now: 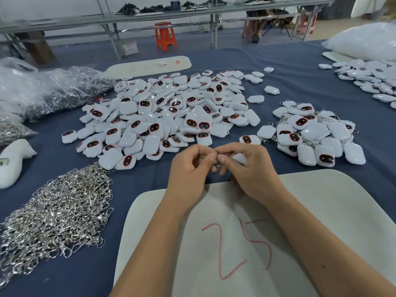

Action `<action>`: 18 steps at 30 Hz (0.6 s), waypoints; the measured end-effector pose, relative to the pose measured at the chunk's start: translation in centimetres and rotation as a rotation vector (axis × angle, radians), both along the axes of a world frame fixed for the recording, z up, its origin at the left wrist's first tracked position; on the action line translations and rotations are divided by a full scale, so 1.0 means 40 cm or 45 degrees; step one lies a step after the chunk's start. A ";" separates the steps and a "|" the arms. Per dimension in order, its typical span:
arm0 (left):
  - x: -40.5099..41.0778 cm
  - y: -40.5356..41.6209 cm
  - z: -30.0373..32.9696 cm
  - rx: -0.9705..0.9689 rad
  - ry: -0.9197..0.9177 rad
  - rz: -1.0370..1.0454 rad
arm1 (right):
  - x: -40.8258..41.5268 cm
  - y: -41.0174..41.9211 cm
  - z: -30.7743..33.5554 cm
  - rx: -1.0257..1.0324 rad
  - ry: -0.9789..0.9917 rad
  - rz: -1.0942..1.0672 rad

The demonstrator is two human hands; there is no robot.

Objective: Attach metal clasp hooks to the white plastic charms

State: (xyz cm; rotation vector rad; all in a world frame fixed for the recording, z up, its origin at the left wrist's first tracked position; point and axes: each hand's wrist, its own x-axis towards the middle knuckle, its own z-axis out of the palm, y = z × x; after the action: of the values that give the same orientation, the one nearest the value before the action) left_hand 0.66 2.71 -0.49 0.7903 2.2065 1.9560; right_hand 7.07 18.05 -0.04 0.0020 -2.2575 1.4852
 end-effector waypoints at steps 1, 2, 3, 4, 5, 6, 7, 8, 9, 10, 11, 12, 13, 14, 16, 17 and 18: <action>-0.001 0.000 0.000 -0.002 0.003 -0.005 | 0.000 0.000 0.000 -0.005 -0.005 0.006; -0.001 0.000 0.000 -0.006 0.006 -0.007 | 0.000 0.000 0.000 -0.001 -0.005 0.008; -0.001 0.000 0.000 -0.008 0.007 -0.004 | 0.001 0.000 0.001 0.012 0.003 0.007; 0.000 -0.001 0.001 -0.006 0.005 0.000 | 0.001 -0.001 0.002 0.026 0.014 0.006; 0.000 -0.001 0.002 0.000 -0.001 0.002 | 0.002 -0.002 0.003 0.034 0.021 0.006; 0.001 -0.002 0.003 0.008 -0.009 0.002 | 0.003 -0.002 0.004 0.038 0.021 0.004; 0.001 -0.003 0.005 0.015 -0.019 0.000 | 0.003 -0.003 0.004 0.038 0.016 -0.001; 0.002 -0.003 0.007 0.022 -0.030 0.000 | 0.004 -0.004 0.005 0.036 0.009 -0.009; 0.003 -0.003 0.009 0.028 -0.042 0.000 | 0.005 -0.005 0.005 0.030 0.003 -0.018; 0.004 -0.003 0.010 0.035 -0.056 0.002 | 0.005 -0.005 0.005 0.023 -0.002 -0.029; 0.005 -0.003 0.012 0.038 -0.067 0.003 | 0.007 -0.005 0.006 0.019 -0.006 -0.040; 0.007 -0.003 0.013 0.039 -0.072 0.006 | 0.008 -0.006 0.006 0.020 -0.007 -0.050; 0.008 -0.002 0.014 0.038 -0.074 0.011 | 0.009 -0.007 0.007 0.027 -0.007 -0.060; 0.009 -0.002 0.014 0.037 -0.072 0.020 | 0.009 -0.008 0.007 0.037 -0.007 -0.073; 0.009 -0.001 0.014 0.015 -0.048 0.045 | 0.008 -0.009 0.007 0.051 -0.009 -0.103; 0.009 0.000 0.013 -0.007 -0.023 0.059 | 0.008 -0.009 0.007 0.055 -0.012 -0.113; 0.009 0.002 0.012 -0.026 0.005 0.070 | 0.008 -0.010 0.007 0.061 -0.012 -0.120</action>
State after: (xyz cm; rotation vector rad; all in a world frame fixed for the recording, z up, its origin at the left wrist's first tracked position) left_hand 1.02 2.78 -0.01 0.7387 2.2705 1.9546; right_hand 7.38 17.64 0.26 -0.0958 -2.2670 1.3853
